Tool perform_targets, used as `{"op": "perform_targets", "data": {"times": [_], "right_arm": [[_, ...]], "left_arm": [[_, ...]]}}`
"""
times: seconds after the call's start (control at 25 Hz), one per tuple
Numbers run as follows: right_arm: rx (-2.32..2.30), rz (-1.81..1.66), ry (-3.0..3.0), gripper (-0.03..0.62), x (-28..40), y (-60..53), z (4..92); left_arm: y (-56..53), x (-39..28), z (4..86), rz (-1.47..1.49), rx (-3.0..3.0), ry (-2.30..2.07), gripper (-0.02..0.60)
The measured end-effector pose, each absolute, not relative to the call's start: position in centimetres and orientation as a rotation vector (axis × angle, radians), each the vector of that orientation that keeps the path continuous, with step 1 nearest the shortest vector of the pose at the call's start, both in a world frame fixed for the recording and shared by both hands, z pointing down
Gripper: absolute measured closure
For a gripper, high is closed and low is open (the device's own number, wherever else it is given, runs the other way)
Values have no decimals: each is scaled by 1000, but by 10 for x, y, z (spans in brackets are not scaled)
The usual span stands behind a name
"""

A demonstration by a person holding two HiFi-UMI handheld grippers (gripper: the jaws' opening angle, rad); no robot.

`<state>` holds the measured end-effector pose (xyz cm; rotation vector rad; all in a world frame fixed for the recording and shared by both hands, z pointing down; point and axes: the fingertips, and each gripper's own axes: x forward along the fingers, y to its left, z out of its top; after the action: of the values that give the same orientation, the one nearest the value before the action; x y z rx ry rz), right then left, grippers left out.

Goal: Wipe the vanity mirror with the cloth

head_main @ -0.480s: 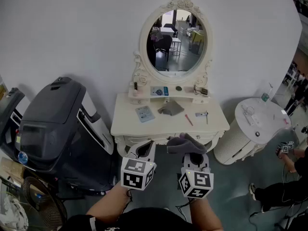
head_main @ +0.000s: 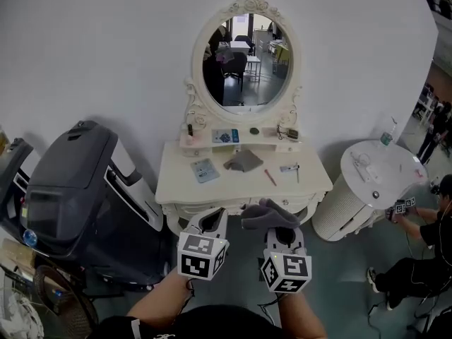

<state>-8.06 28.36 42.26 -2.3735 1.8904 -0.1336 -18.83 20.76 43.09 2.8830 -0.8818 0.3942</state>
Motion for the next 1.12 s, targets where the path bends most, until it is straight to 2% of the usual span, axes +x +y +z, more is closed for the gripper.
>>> {"op": "perform_targets", "data": {"times": [0.64, 1.12], "right_arm": [[-2368, -150, 1883, 548, 16, 310, 438], [-2383, -162, 1927, 548, 43, 264, 450]], "left_arm": [[232, -97, 443, 420, 2869, -917, 575], [188, -66, 454, 391, 2844, -906, 575]]}}
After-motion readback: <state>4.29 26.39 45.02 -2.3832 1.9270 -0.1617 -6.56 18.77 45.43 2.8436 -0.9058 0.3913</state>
